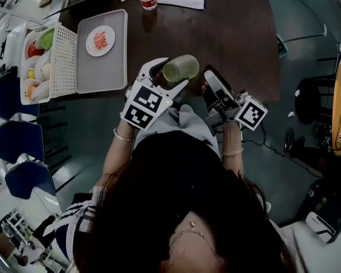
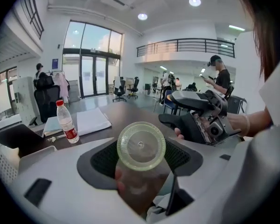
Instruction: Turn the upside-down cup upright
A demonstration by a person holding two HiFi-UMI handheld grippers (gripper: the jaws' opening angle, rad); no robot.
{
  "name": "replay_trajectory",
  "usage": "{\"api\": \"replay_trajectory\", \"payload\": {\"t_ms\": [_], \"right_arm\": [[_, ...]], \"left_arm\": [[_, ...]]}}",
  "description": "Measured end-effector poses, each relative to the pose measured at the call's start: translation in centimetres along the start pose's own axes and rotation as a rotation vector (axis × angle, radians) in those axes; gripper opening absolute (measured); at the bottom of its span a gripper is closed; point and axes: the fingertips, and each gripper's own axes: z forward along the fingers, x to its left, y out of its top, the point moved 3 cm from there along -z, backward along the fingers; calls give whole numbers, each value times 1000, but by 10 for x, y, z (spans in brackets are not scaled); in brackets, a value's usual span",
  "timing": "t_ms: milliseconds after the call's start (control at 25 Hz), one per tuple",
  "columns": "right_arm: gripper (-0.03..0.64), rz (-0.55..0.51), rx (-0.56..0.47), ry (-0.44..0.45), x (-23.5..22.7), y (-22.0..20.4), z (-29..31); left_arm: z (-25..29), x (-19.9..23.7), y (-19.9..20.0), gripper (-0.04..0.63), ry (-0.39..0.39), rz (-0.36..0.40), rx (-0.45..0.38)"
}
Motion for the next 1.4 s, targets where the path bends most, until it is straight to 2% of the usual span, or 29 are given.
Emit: {"api": "replay_trajectory", "payload": {"t_ms": [120, 280, 400, 480, 640, 1080, 1400], "right_arm": [[222, -59, -4, -35, 1, 2, -2], [115, -117, -17, -92, -2, 3, -8], [83, -116, -29, -120, -6, 2, -12], [72, -133, -30, -135, -7, 3, -13], [58, -232, -8, -195, -8, 3, -16], [26, -533, 58, -343, -11, 2, -21], [25, -560, 81, -352, -11, -4, -20]], "left_arm": [[10, -4, -5, 308, -6, 38, 41], [24, -9, -13, 308, 0, 96, 100], [33, -11, -22, 308, -9, 120, 138], [39, -12, -29, 308, -13, 145, 172], [51, -13, -46, 308, 2, 191, 259], [78, -9, -77, 308, -5, 180, 402], [90, -1, -95, 308, -1, 189, 482]]}}
